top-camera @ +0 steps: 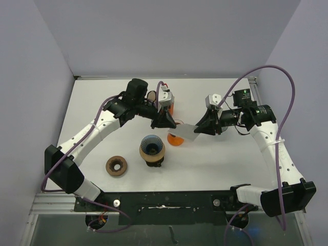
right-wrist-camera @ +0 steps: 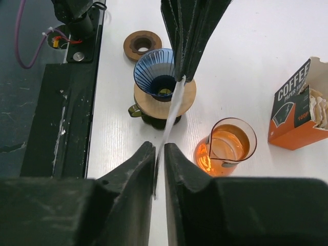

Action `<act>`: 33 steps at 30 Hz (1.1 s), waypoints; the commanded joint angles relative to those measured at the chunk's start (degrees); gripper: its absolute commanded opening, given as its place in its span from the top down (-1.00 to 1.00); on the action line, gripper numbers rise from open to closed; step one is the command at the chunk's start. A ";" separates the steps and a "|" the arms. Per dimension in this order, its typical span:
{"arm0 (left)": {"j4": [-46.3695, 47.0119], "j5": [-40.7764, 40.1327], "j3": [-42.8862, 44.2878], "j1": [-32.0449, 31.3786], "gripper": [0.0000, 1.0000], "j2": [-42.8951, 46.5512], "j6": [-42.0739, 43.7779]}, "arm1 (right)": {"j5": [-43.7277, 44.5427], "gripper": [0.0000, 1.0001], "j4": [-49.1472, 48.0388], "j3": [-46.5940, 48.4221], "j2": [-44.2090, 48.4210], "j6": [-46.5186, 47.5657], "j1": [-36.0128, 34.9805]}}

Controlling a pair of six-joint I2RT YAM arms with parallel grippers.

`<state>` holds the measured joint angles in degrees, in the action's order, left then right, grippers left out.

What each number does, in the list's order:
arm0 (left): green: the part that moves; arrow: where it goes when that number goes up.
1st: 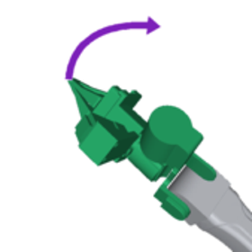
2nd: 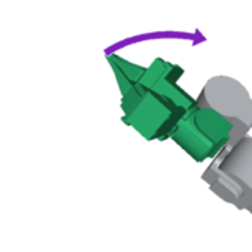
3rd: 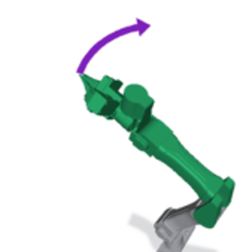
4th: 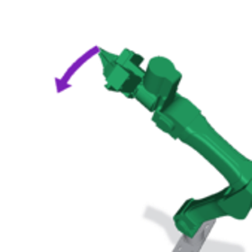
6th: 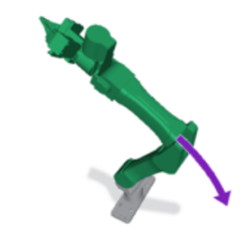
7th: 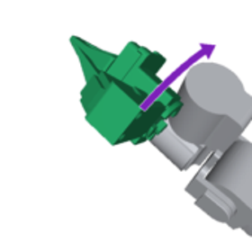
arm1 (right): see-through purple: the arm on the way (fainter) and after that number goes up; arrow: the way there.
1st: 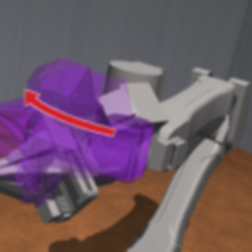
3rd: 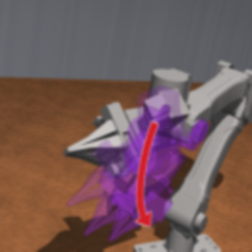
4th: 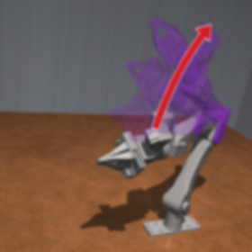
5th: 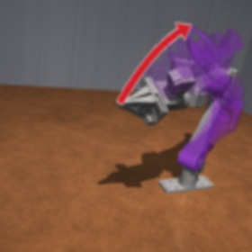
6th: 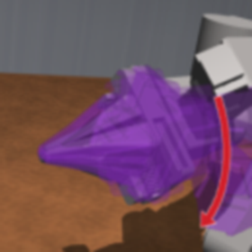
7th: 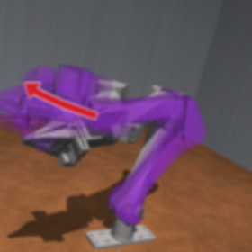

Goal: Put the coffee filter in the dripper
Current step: Place the coffee filter in the coffee dripper.

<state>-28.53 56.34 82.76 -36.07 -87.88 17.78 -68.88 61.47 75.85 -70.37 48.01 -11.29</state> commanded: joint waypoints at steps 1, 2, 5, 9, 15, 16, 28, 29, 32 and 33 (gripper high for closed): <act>2.29 -1.13 -0.07 -0.29 1.00 3.59 -1.42 | 0.91 0.53 -3.91 1.75 -0.46 -2.71 -0.17; 2.94 -2.30 -0.35 -0.24 1.00 4.12 -1.90 | 1.51 0.46 -4.19 1.94 -0.66 -3.27 -0.47; 3.40 -6.31 -0.51 -0.43 1.00 4.66 -2.52 | 3.77 0.21 -5.19 3.20 -2.32 -4.45 -2.29; 3.40 -11.81 -0.01 -1.37 1.00 4.23 -3.56 | 6.10 0.18 -4.68 5.73 -5.86 -4.72 -4.34; 3.00 -14.40 0.16 -1.78 1.00 4.19 -3.70 | 8.02 0.80 -4.09 7.37 -8.76 -3.56 -5.63; 2.96 -14.49 0.08 -1.80 1.00 4.32 -3.75 | 8.08 0.89 -4.00 7.30 -8.86 -2.96 -5.66; 0.41 -3.49 -1.35 0.89 0.24 5.78 -2.47 | 8.39 1.00 5.14 8.16 -9.85 7.59 -6.12; 0.52 -3.31 -1.44 1.19 0.20 5.86 -2.75 | 8.49 1.00 5.44 8.10 -9.71 8.10 -6.30; 1.27 -3.15 -1.11 1.67 0.15 5.73 -3.90 | 8.05 1.00 5.15 7.54 -8.99 8.35 -6.78; 1.29 -3.08 -0.90 1.83 0.13 5.58 -4.16 | 7.98 1.00 4.84 7.27 -8.74 8.29 -6.99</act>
<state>-28.91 50.24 80.93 -34.92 -84.42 15.07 -59.99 65.39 82.24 -80.29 53.63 -17.39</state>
